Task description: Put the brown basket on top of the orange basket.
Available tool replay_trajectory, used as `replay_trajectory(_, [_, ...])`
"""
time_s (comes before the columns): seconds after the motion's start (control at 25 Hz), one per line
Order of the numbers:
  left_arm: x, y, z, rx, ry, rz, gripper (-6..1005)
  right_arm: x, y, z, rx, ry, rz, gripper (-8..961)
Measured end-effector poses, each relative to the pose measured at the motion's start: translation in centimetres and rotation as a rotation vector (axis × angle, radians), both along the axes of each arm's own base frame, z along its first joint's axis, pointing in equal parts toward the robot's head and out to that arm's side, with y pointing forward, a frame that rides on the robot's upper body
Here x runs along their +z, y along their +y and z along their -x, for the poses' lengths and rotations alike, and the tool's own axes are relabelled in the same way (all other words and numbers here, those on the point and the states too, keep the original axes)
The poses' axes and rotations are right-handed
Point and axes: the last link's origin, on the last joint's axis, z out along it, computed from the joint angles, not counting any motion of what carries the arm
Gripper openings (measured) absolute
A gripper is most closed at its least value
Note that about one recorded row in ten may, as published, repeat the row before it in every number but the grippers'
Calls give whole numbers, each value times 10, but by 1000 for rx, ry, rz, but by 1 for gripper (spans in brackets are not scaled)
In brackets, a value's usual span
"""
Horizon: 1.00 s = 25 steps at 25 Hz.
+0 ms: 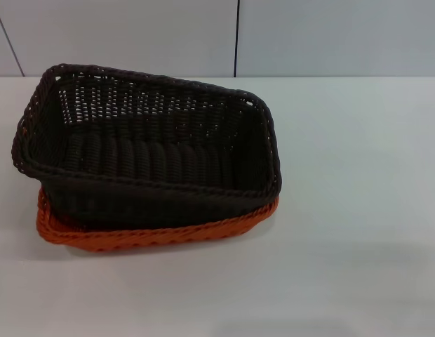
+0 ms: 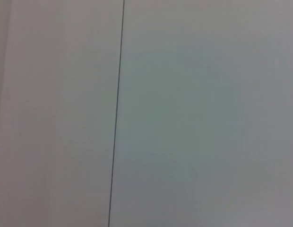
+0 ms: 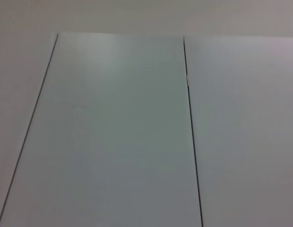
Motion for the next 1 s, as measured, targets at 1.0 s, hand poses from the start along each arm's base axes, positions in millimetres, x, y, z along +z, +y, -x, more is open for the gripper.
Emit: replay_trajectory(1.0, [-1,-8,1,2,-3,-4,781,-2,-2,-2,-13,-5,20,822])
